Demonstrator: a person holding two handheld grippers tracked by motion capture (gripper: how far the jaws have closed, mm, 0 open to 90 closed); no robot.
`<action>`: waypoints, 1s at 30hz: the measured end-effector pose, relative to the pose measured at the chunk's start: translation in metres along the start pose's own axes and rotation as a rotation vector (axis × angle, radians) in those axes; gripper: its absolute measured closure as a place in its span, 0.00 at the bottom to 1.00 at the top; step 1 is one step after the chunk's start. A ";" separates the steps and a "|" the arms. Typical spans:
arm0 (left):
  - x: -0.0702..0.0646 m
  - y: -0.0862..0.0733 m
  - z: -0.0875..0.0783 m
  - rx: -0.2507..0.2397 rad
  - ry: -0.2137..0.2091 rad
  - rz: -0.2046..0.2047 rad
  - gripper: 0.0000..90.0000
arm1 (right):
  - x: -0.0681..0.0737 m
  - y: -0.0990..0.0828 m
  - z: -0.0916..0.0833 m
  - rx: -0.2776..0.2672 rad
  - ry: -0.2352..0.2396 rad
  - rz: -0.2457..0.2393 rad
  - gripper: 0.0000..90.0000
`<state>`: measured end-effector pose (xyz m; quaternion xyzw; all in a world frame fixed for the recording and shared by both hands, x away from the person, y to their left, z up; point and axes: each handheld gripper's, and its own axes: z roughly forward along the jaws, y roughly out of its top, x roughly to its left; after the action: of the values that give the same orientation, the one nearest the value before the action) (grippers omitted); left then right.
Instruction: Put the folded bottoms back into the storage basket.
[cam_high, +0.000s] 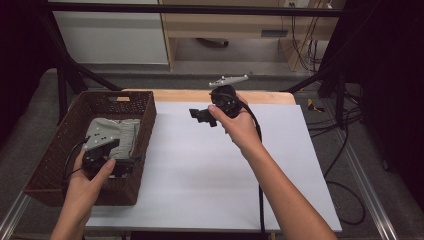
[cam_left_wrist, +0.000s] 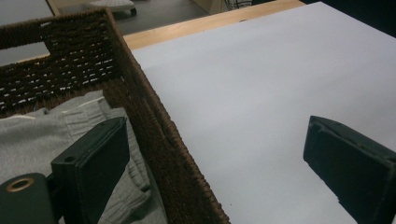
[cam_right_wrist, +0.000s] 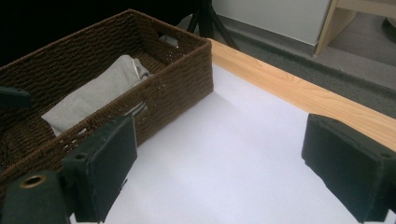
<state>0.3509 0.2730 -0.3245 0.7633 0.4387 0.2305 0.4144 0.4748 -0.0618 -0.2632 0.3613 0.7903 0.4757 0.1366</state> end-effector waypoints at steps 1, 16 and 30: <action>0.000 -0.001 0.001 0.004 0.008 -0.002 0.08 | -0.001 0.000 -0.002 -0.004 -0.003 -0.001 0.12; 0.007 -0.015 0.012 0.041 0.010 -0.046 0.08 | -0.019 -0.005 -0.033 -0.012 -0.005 -0.006 0.10; 0.007 -0.020 0.013 0.056 0.021 -0.057 0.08 | -0.044 -0.016 -0.065 -0.058 -0.024 0.040 0.07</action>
<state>0.3541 0.2786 -0.3487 0.7594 0.4708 0.2144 0.3945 0.4624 -0.1398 -0.2494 0.3785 0.7670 0.4970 0.1469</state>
